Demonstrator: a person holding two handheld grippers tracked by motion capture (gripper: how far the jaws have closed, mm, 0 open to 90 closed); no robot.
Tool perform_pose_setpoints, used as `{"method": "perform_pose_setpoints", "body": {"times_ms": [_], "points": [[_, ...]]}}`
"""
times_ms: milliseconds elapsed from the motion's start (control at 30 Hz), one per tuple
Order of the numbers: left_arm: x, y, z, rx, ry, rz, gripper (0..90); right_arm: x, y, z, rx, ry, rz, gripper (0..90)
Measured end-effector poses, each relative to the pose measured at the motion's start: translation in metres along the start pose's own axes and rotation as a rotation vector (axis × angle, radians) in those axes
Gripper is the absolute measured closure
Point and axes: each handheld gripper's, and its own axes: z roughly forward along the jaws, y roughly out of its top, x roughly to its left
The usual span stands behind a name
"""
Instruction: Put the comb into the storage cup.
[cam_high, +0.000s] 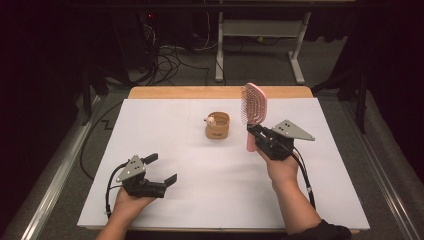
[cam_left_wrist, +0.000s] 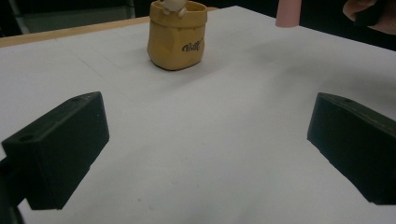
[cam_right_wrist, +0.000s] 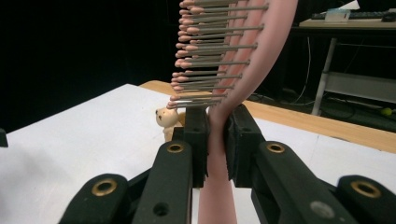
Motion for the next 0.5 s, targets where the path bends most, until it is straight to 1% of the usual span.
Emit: {"method": "perform_pose_setpoints", "body": {"times_ms": [333, 500], "points": [[0.000, 0.000, 0.000, -0.005, -0.007, -0.005, 0.0, 0.002, 0.012, 0.020, -0.009, 0.005, 0.006, 81.6], [0.000, 0.000, 0.000, -0.005, -0.007, -0.003, 0.0, 0.002, 0.015, 0.029, -0.011, 0.009, 0.008, 81.6]]}}
